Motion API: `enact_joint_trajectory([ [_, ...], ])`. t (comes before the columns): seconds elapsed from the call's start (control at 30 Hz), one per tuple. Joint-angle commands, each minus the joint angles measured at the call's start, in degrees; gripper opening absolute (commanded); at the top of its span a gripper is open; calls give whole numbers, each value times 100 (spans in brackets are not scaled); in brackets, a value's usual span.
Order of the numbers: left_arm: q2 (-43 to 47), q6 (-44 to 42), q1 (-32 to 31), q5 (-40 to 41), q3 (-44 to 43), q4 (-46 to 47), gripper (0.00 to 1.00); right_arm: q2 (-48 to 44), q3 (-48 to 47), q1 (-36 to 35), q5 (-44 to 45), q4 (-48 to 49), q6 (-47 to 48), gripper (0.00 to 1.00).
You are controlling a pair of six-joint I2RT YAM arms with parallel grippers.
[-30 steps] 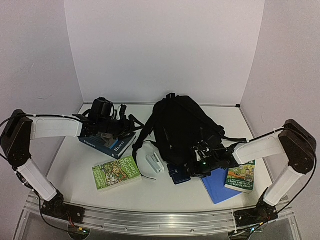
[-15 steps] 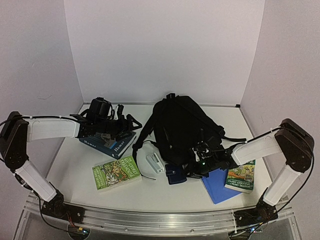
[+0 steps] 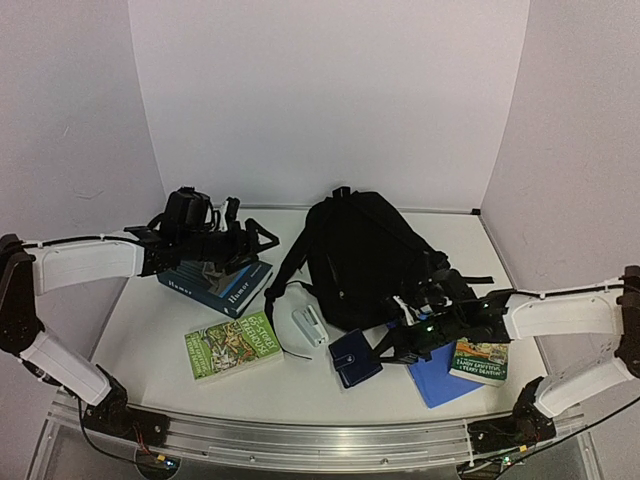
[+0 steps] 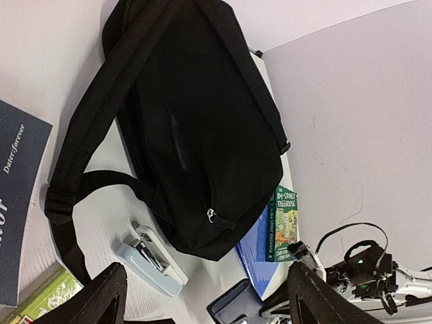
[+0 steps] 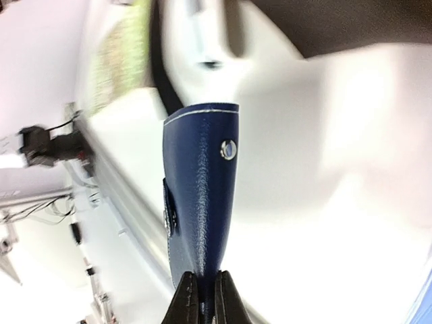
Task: Pack the student bag
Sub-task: Pick up the personal item from the center of the board, then place the personal item in the student bag.
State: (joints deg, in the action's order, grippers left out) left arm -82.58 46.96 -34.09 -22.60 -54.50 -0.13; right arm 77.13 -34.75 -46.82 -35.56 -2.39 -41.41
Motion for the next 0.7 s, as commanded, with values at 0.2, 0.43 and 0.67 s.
enact_joint_trajectory([
  [0.2,436,-678,-357,-894,17,773,90,-787,-1278,-25,1428,269,-475,0],
  [0.43,151,-798,-813,-1464,-179,1339,96,-498,-1481,-24,1477,1651,-778,0],
  [0.67,-108,-500,-905,-1815,-218,1882,96,-417,-1513,-27,1038,2095,-754,0],
])
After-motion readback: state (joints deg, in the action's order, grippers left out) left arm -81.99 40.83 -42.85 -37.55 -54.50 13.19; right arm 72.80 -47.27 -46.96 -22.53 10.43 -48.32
